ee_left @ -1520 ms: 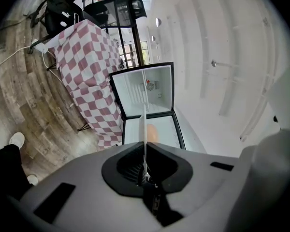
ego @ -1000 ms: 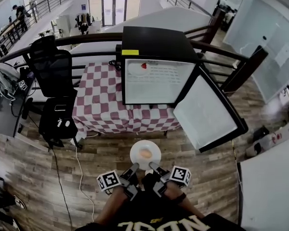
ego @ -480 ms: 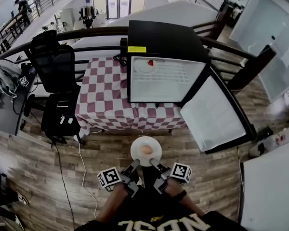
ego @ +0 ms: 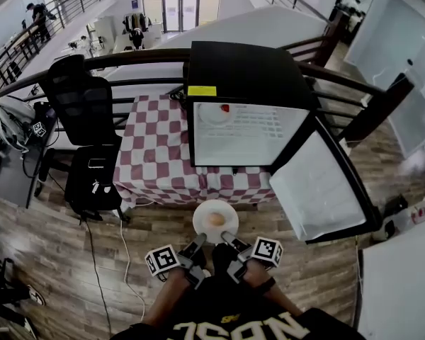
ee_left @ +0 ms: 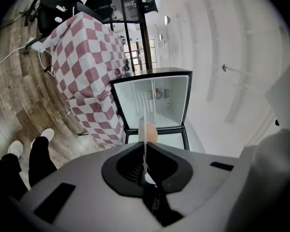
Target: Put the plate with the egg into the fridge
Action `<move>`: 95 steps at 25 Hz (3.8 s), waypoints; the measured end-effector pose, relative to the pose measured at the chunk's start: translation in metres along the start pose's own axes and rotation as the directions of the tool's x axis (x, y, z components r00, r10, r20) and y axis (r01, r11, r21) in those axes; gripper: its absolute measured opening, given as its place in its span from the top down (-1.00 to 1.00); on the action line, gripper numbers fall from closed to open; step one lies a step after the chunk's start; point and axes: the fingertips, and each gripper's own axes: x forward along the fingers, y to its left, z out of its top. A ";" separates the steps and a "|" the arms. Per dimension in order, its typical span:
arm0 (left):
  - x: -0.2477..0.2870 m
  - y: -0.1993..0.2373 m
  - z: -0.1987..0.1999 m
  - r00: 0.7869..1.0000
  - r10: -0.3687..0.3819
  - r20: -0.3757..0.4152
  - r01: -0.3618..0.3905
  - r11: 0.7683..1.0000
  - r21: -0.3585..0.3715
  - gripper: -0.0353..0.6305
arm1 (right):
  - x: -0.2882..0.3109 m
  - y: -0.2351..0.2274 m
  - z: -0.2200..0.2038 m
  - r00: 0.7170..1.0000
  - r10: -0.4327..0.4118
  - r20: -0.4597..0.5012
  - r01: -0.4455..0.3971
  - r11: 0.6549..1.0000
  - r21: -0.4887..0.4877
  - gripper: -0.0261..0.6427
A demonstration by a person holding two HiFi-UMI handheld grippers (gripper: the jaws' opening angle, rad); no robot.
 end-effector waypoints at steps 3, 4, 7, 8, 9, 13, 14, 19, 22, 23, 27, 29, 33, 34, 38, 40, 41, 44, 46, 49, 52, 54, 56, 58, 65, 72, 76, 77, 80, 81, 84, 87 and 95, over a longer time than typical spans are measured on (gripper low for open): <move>0.018 -0.011 0.018 1.000 -0.017 0.007 0.016 1.000 0.019 0.79 | 0.013 0.011 0.021 1.000 0.020 -0.004 -0.020 1.000 -0.013 0.81; 0.024 -0.014 0.022 1.000 -0.021 0.008 0.021 1.000 0.022 0.79 | 0.018 0.015 0.028 0.999 0.037 -0.005 -0.037 0.999 -0.017 0.81; 0.044 -0.018 0.035 1.000 -0.018 0.011 0.018 1.000 0.017 0.79 | 0.032 0.020 0.051 0.997 0.079 -0.001 -0.079 0.997 -0.019 0.81; 0.051 -0.019 0.039 1.000 -0.019 0.014 0.019 1.000 0.015 0.79 | 0.036 0.020 0.058 0.997 0.083 -0.001 -0.083 0.996 -0.015 0.81; 0.057 -0.020 0.043 1.000 -0.016 0.016 0.016 1.000 0.016 0.79 | 0.039 0.022 0.065 0.996 0.086 -0.002 -0.086 0.996 -0.013 0.81; 0.076 -0.018 0.058 0.999 0.027 0.020 -0.028 0.999 0.046 0.79 | 0.049 0.026 0.086 0.997 0.081 -0.005 -0.081 0.997 0.006 0.81; 0.080 -0.019 0.062 0.999 0.033 0.020 -0.034 0.998 0.049 0.79 | 0.052 0.027 0.091 0.997 0.082 -0.005 -0.082 0.997 0.010 0.81; 0.099 -0.020 0.073 0.999 0.039 0.021 -0.040 0.999 0.019 0.79 | 0.064 0.024 0.107 0.998 0.070 -0.007 -0.070 0.997 0.044 0.81; 0.110 -0.019 0.075 0.999 0.049 0.010 -0.049 0.999 0.018 0.79 | 0.070 0.020 0.119 0.996 0.086 -0.005 -0.086 0.995 0.059 0.81; 0.114 -0.019 0.077 0.999 0.051 0.007 -0.051 0.998 0.022 0.79 | 0.071 0.020 0.123 0.996 0.090 -0.003 -0.090 0.994 0.060 0.81; 0.127 -0.019 0.084 0.998 0.059 -0.001 -0.059 0.997 0.043 0.79 | 0.075 0.024 0.137 0.996 0.094 0.006 -0.094 0.993 0.067 0.81; 0.135 -0.022 0.086 0.999 0.049 -0.002 -0.049 0.998 0.033 0.79 | 0.078 0.026 0.144 0.996 0.093 0.005 -0.093 0.994 0.060 0.81; 0.149 -0.021 0.088 0.998 0.061 -0.005 -0.061 0.998 0.006 0.79 | 0.080 0.022 0.159 0.997 0.071 0.002 -0.071 0.996 0.058 0.81; 0.152 -0.021 0.089 0.998 0.065 -0.007 -0.065 0.998 0.003 0.79 | 0.080 0.021 0.162 0.998 0.065 0.002 -0.065 0.996 0.062 0.81; 0.163 -0.015 0.090 0.997 0.078 -0.008 -0.078 0.997 0.000 0.79 | 0.080 0.018 0.172 0.999 0.051 -0.001 -0.051 0.996 0.074 0.81; 0.169 -0.013 0.092 0.996 0.085 -0.005 -0.085 0.996 0.006 0.79 | 0.081 0.017 0.178 0.999 0.050 -0.009 -0.049 0.996 0.075 0.81; 0.172 -0.014 0.092 0.997 0.083 -0.004 -0.083 0.996 0.007 0.79 | 0.082 0.017 0.181 0.999 0.051 -0.015 -0.050 0.996 0.072 0.81; 0.178 -0.015 0.093 0.996 0.091 0.000 -0.091 0.996 0.012 0.79 | 0.084 0.015 0.187 0.998 0.049 -0.033 -0.046 0.997 0.067 0.81; 0.183 -0.013 0.092 0.996 0.092 0.005 -0.093 0.996 0.004 0.79 | 0.084 0.012 0.192 0.998 0.044 -0.040 -0.041 0.997 0.071 0.81; 0.191 -0.009 0.091 0.995 0.096 0.015 -0.096 0.995 -0.003 0.79 | 0.084 0.008 0.199 0.998 0.042 -0.050 -0.038 0.997 0.073 0.81; 0.199 -0.001 0.090 0.993 0.111 0.029 -0.111 0.994 0.005 0.79 | 0.084 0.003 0.208 0.998 0.035 -0.059 -0.031 0.998 0.062 0.81; 0.204 0.001 0.089 0.992 0.117 0.040 -0.117 0.993 0.002 0.79 | 0.084 -0.001 0.213 0.997 0.027 -0.066 -0.024 0.998 0.054 0.81; 0.208 0.004 0.088 0.991 0.123 0.052 -0.122 0.992 -0.007 0.79 | 0.086 -0.004 0.216 0.997 0.016 -0.078 -0.014 0.999 0.036 0.81; 0.209 0.007 0.086 0.990 0.128 0.067 -0.127 0.992 -0.023 0.80 | 0.087 -0.008 0.217 0.997 -0.001 -0.083 0.001 1.000 0.005 0.81; 0.208 0.022 0.092 0.981 0.154 0.118 -0.151 0.988 -0.036 0.80 | 0.098 -0.018 0.219 0.994 -0.009 -0.107 0.005 0.999 -0.034 0.81; 0.213 0.040 0.098 0.981 0.157 0.118 -0.150 0.987 -0.065 0.80 | 0.111 -0.032 0.219 0.995 -0.015 -0.099 0.010 0.999 -0.048 0.80; 0.217 0.048 0.110 0.980 0.162 0.118 -0.158 0.986 -0.044 0.80 | 0.123 -0.036 0.224 0.997 0.012 -0.070 -0.014 1.000 -0.022 0.80; 0.218 0.050 0.113 0.979 0.163 0.118 -0.160 0.986 -0.037 0.80 | 0.125 -0.036 0.226 0.998 0.016 -0.063 -0.018 1.000 -0.026 0.80; 0.226 0.056 0.120 0.981 0.157 0.116 -0.154 0.987 -0.036 0.81 | 0.132 -0.037 0.234 0.999 0.007 -0.044 -0.010 0.998 -0.069 0.80; 0.229 0.058 0.121 0.981 0.155 0.116 -0.152 0.988 -0.040 0.81 | 0.133 -0.039 0.236 0.999 0.001 -0.040 -0.005 0.996 -0.088 0.80; 0.237 0.068 0.126 0.981 0.158 0.116 -0.155 0.987 -0.039 0.81 | 0.141 -0.047 0.242 0.999 -0.013 -0.033 0.009 0.993 -0.122 0.79; 0.243 0.083 0.131 0.979 0.171 0.111 -0.168 0.985 -0.040 0.81 | 0.151 -0.059 0.247 0.999 -0.042 -0.032 0.037 0.990 -0.138 0.78; 0.262 0.114 0.138 0.976 0.196 0.090 -0.191 0.980 -0.061 0.81 | 0.166 -0.087 0.261 0.993 -0.114 -0.015 0.110 0.982 -0.154 0.77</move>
